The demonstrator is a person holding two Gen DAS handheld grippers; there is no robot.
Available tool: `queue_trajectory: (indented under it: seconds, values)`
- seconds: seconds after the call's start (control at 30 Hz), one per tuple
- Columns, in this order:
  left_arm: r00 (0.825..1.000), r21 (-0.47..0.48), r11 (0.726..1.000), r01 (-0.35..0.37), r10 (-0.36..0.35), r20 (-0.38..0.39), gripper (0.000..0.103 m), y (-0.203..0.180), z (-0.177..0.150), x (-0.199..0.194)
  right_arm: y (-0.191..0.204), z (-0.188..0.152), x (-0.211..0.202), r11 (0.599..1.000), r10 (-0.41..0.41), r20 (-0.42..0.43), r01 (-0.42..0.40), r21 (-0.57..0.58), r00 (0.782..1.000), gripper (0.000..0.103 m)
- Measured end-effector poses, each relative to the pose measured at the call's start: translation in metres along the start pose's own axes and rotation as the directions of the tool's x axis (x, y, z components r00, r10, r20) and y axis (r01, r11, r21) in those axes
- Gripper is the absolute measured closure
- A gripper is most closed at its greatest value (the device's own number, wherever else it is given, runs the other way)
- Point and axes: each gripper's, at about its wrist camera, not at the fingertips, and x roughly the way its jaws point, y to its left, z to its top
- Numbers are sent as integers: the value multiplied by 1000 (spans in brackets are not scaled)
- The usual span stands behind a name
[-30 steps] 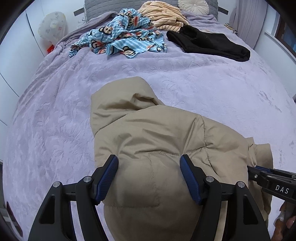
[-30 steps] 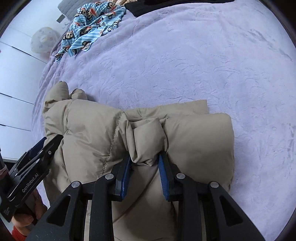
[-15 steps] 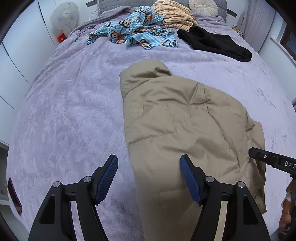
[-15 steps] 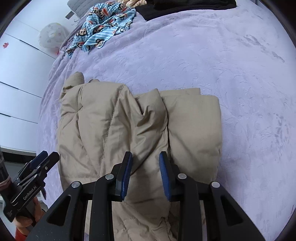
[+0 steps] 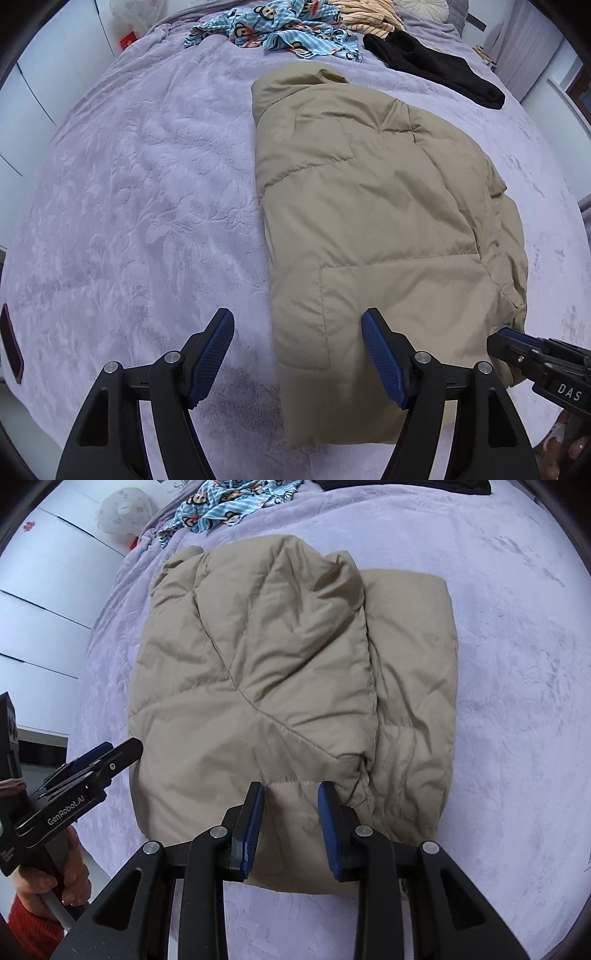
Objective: Fold large clothes
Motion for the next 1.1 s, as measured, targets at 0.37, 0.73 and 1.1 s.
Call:
queue_trajectory:
  seconds: [0.37,0.73,1.1]
  values:
    - [1000,11,1000,27,-27,-2,30,-1,-6,-17,-6,-27,-24,996,0,7,0,91,1000,67]
    - [999,-1,1000,-8,8,40,30,-23,-23,-53,-23,-40,-67,996,36,49,-39,75,998,56]
    - [993,-82,994,-66,73,97,16,-51,-58,-110,-34,-52,-112,998,69,65,-68,-12,995,35]
